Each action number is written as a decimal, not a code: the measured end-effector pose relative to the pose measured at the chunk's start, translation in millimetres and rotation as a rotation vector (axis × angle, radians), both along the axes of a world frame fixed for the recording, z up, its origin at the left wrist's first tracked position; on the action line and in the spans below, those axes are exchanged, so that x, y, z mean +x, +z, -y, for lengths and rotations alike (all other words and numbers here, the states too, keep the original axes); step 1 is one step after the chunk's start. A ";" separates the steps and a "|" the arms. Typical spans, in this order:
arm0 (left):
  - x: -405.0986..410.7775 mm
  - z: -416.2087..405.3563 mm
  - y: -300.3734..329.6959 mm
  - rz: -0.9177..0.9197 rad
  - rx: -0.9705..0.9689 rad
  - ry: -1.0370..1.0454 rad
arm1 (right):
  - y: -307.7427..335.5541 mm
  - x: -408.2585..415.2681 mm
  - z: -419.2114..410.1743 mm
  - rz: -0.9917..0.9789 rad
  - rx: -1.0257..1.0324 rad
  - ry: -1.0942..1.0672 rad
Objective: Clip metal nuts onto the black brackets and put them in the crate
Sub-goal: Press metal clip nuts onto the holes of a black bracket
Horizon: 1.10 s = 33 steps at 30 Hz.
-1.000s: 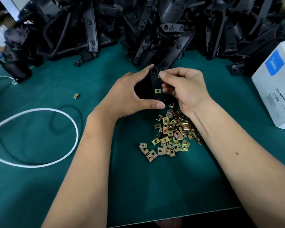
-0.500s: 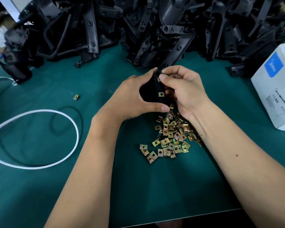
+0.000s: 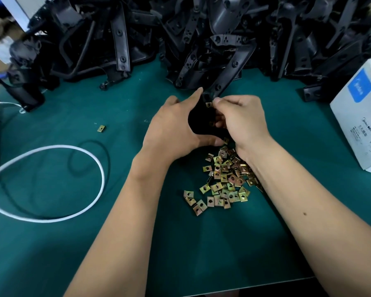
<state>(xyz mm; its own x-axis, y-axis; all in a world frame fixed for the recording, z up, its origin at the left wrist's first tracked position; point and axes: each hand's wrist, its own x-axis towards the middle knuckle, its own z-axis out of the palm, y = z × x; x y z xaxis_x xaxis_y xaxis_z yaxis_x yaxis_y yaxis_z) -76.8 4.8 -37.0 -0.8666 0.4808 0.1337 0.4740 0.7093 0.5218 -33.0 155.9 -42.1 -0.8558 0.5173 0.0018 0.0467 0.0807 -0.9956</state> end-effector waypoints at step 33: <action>26.0 -16.7 17.5 -0.186 -0.062 0.245 | 9.0 7.8 1.3 0.004 0.557 0.088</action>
